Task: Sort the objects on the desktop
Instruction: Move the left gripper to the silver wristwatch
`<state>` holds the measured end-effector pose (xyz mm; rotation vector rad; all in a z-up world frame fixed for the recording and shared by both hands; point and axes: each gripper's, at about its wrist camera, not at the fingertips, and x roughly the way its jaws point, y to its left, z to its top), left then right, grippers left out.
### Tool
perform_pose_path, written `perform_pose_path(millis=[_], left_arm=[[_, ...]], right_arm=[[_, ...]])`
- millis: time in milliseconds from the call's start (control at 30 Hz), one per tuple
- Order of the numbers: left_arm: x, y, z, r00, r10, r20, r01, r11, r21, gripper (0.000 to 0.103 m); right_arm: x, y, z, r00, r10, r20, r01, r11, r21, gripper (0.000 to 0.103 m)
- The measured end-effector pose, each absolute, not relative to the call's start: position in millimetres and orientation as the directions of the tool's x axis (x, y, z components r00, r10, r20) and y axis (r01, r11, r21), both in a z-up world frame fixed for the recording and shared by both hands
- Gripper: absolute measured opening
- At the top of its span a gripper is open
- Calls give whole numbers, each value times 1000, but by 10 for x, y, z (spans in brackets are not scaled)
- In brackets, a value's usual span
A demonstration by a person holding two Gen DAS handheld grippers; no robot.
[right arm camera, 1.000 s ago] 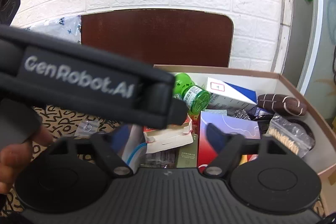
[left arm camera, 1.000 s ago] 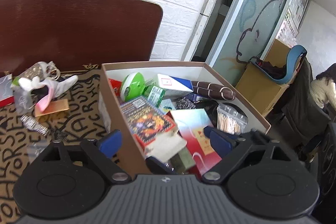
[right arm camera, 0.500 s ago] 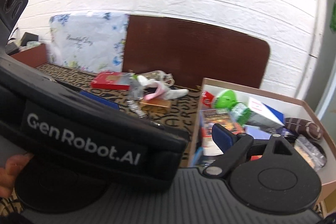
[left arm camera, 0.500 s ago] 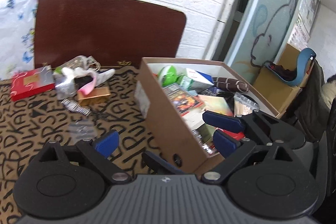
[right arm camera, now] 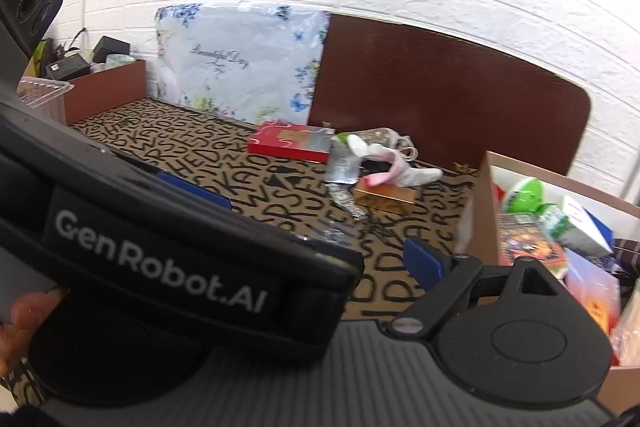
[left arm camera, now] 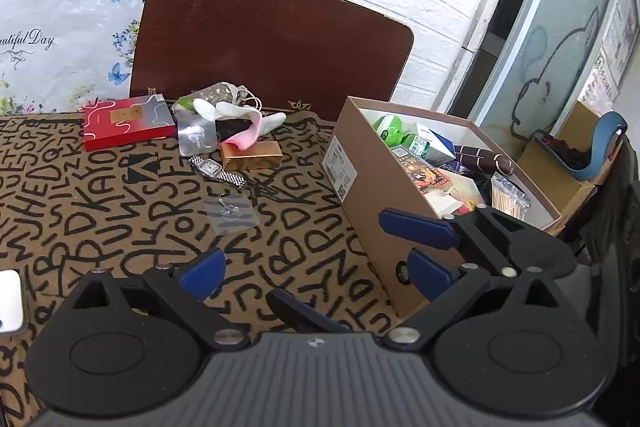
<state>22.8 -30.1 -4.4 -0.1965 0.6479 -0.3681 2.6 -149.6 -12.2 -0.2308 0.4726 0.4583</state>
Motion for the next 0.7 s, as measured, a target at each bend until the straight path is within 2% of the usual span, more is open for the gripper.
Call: perform_pose_path(millis=[100, 267, 500, 700], left_arm=[[309, -197, -72, 727, -398, -559, 277, 916, -292, 100], [514, 7, -178, 735, -388, -556, 203, 909, -365, 100], [867, 104, -353, 749, -326, -577, 128, 925, -357, 99], [1254, 192, -514, 726, -319, -609, 75, 917, -391, 94]], right_arm=[[95, -1426, -155, 787, 372, -492, -479, 871, -107, 89], [312, -1363, -278, 777, 358, -518, -464, 882, -87, 89], [577, -1338, -527, 762, 339, -552, -443, 894, -62, 89], [841, -1318, -716, 756, 316, -573, -415, 908, -48, 86]])
